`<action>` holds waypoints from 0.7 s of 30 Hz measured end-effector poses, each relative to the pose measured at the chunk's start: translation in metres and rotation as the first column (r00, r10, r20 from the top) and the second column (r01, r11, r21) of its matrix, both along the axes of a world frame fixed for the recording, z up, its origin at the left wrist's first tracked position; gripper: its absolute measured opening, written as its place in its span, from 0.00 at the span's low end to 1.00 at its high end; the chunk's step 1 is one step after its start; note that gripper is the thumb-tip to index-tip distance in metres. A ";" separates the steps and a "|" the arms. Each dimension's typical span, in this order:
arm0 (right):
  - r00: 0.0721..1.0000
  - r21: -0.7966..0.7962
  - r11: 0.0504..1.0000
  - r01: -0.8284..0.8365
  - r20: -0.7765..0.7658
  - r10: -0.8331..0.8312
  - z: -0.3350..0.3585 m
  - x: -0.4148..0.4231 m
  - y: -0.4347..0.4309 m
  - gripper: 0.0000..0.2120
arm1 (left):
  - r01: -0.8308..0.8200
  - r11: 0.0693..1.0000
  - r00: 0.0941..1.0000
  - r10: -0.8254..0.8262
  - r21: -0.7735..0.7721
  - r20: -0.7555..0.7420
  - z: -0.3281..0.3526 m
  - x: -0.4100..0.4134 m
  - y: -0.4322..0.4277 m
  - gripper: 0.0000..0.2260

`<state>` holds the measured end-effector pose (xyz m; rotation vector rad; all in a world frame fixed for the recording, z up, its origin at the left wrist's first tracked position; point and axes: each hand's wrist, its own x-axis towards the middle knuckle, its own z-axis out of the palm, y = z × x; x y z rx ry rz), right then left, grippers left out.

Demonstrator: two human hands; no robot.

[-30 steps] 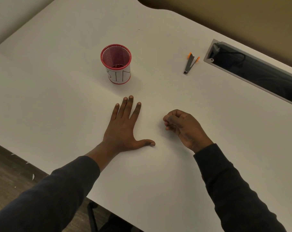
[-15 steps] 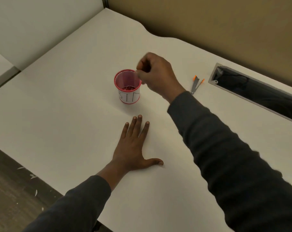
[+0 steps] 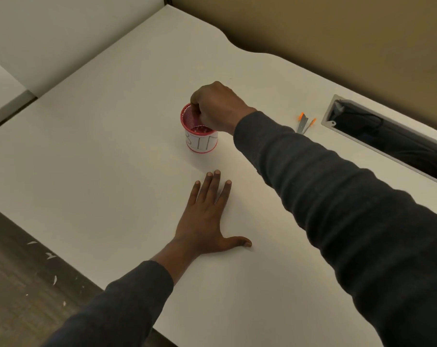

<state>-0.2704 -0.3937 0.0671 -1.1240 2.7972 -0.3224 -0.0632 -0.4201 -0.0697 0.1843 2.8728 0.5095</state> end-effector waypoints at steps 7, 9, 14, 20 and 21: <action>0.958 -0.321 0.909 0.267 0.194 -0.213 0.013 0.024 0.054 0.05 | 0.007 1.000 1.000 -0.007 0.002 -0.004 0.000 -0.002 0.000 0.62; 0.919 -0.336 0.870 0.362 0.283 -0.273 0.003 0.046 0.092 0.05 | 0.007 1.000 0.999 -0.007 -0.001 -0.031 -0.001 -0.001 0.000 0.62; 0.821 -0.187 0.851 0.491 0.426 -0.380 -0.047 0.119 0.168 0.03 | 0.010 1.000 0.998 -0.012 -0.026 -0.061 -0.002 0.002 0.001 0.63; 0.792 -0.123 0.835 0.537 0.414 -0.448 -0.094 0.173 0.196 0.02 | 0.012 0.998 0.997 -0.016 -0.054 -0.073 -0.003 0.001 0.001 0.63; 0.797 -0.132 0.834 0.536 0.406 -0.448 -0.097 0.175 0.195 0.03 | 0.012 0.998 0.997 -0.016 -0.054 -0.075 -0.002 0.001 0.001 0.63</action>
